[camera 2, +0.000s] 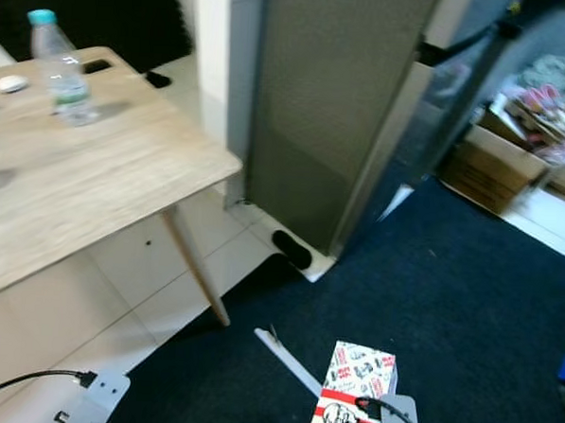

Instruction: Restocking fridge

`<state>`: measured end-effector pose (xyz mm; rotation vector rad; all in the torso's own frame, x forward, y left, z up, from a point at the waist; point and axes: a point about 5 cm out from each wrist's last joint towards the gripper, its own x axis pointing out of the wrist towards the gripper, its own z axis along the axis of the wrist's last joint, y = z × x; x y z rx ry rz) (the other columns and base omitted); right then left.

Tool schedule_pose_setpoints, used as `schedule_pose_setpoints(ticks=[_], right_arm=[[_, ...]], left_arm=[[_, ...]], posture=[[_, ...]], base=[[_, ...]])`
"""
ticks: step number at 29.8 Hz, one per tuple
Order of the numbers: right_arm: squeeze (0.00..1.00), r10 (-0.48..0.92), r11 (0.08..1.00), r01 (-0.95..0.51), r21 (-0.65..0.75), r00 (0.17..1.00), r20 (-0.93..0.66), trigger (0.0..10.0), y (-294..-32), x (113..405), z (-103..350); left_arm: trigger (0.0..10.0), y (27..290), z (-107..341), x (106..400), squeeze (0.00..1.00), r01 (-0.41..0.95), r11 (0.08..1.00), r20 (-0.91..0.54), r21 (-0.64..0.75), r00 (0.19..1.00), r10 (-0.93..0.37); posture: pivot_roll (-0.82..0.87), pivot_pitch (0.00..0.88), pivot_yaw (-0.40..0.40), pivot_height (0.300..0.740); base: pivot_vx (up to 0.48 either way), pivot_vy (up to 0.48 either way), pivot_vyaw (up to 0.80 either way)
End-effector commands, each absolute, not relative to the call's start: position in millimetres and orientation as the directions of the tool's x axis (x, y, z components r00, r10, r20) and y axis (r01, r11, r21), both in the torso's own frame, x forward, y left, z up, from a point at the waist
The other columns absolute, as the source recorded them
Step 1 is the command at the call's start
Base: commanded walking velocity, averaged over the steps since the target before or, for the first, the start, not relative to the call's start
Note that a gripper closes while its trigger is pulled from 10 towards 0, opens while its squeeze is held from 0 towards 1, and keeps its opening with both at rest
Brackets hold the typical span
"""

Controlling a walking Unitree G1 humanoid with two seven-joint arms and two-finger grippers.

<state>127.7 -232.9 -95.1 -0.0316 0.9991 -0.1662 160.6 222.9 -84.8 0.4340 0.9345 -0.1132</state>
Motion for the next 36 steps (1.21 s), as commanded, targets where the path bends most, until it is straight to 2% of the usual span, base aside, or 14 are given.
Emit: schedule_pose_setpoints(ticks=[1, 36], right_arm=[[0.0, -0.143, 0.988, 0.124, -0.092, 0.518, -0.843, 10.0, -230.7, 123.8, -97.1], [0.0, -0.142, 0.988, 0.126, -0.089, 0.519, -0.843, 10.0, -228.8, 124.1, -97.4]], left_arm=[[10.0, 222.9, -87.1, 155.3, 0.0, 0.29, 0.906, -0.809, 0.308, 0.581, 0.09], [10.0, 222.2, -86.5, 156.9, 0.0, 0.29, 0.906, -0.806, 0.309, 0.585, 0.088]], posture=[[-0.04, 0.072, -0.024, 0.74], [-0.04, 0.071, -0.022, 0.74]], base=[[0.0, 0.0, -0.74], [0.0, 0.0, -0.74]])
